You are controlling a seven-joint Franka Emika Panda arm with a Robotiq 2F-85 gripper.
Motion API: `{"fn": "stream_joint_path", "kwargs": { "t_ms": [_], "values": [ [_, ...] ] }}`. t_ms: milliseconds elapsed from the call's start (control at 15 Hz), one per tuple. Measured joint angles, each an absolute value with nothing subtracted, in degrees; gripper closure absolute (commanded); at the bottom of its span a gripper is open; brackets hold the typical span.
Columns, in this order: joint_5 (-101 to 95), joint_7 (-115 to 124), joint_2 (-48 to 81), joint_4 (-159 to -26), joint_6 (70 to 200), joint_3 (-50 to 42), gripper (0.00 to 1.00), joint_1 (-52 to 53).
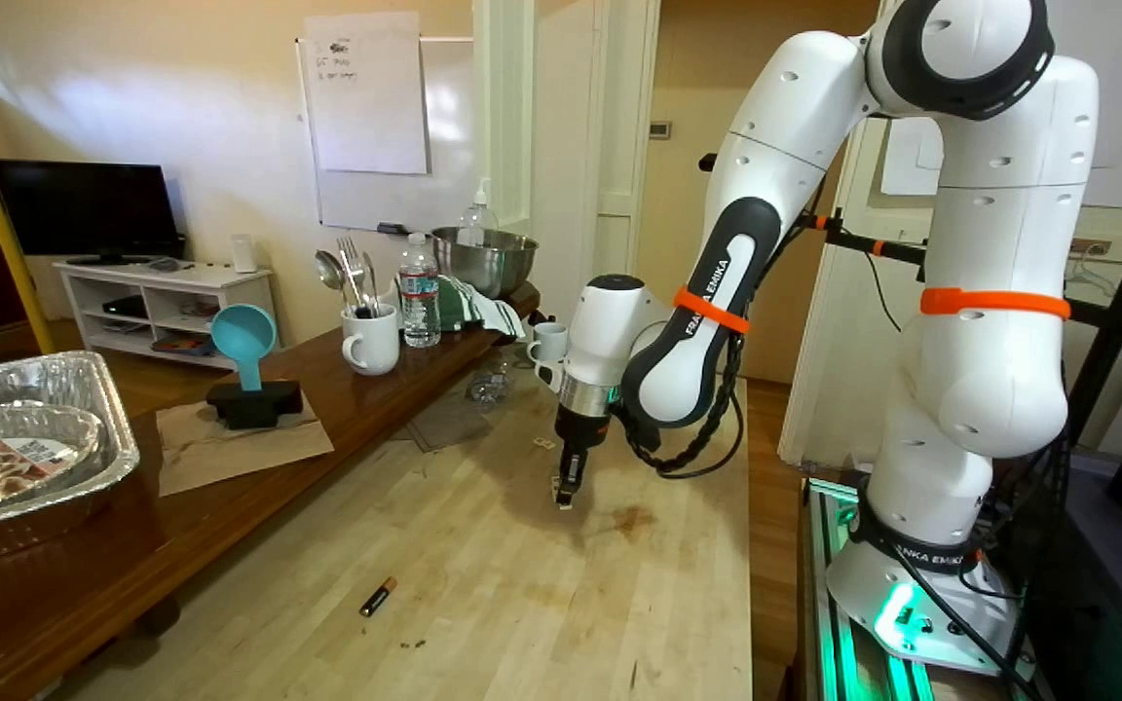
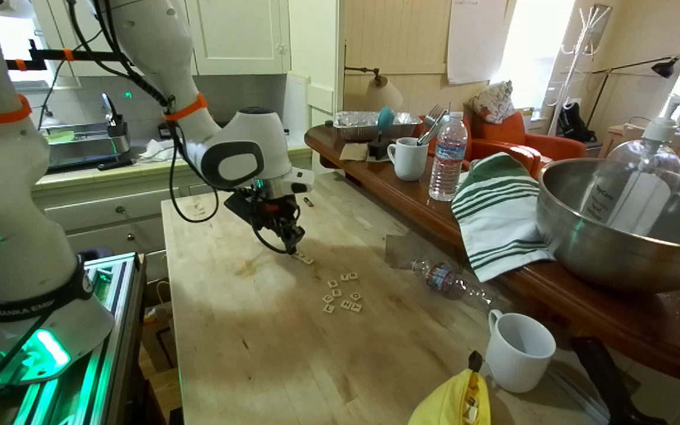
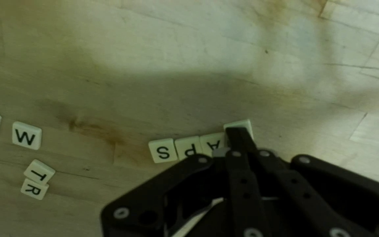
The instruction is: Align the blocks on the table
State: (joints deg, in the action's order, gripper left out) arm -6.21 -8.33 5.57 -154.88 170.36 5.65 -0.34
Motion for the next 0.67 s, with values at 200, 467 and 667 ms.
{"fn": "stream_joint_path", "kwargs": {
  "t_ms": [200,467,667],
  "values": [
    [-5.61,-8.15,5.58,-154.88,170.38,5.65,1.0,-0.3],
    [-4.96,-8.14,5.59,-154.88,170.4,5.65,1.0,-0.24],
    [-4.46,-8.14,5.6,-154.88,170.41,5.66,1.0,-0.21]
  ]
}}
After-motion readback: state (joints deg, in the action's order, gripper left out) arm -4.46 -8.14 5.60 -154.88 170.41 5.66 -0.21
